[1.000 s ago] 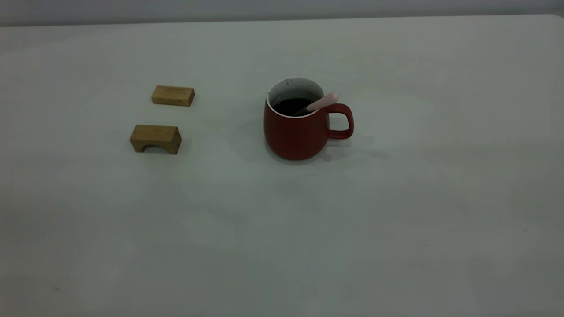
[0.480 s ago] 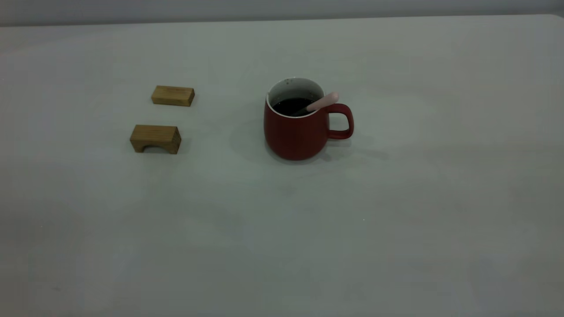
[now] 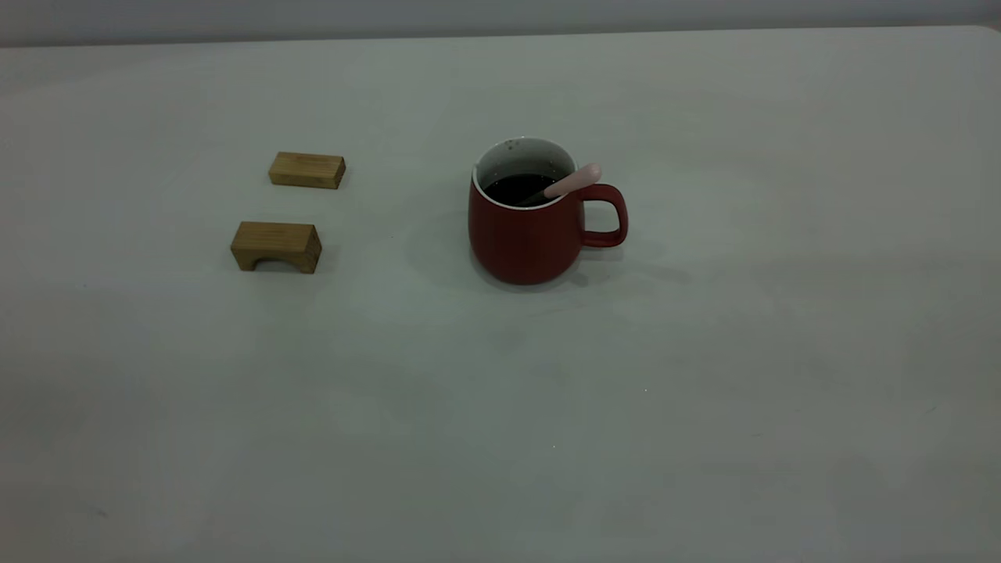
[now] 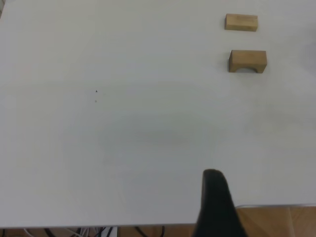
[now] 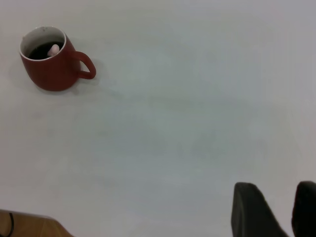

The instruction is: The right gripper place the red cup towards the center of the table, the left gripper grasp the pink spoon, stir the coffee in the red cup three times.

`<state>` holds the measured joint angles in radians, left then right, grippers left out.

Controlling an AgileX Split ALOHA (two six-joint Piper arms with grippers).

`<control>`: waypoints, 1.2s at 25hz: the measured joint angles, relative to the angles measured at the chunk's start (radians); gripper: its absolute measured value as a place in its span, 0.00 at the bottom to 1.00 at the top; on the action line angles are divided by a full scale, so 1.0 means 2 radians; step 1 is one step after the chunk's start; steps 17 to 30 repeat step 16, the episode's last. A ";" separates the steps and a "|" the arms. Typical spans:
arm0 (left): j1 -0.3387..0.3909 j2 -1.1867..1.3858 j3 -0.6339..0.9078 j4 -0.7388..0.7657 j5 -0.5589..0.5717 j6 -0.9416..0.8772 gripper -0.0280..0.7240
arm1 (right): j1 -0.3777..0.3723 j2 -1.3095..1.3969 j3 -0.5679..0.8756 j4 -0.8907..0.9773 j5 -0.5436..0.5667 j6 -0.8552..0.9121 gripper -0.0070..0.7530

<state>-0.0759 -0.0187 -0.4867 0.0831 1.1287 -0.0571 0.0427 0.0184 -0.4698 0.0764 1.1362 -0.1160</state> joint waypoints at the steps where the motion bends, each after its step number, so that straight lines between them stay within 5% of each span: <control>1: 0.000 0.000 0.000 -0.001 0.000 0.000 0.79 | 0.000 0.000 0.000 0.000 0.000 0.000 0.33; 30: 0.000 0.000 0.000 -0.009 0.001 0.000 0.79 | 0.000 0.000 0.000 0.000 0.000 0.000 0.33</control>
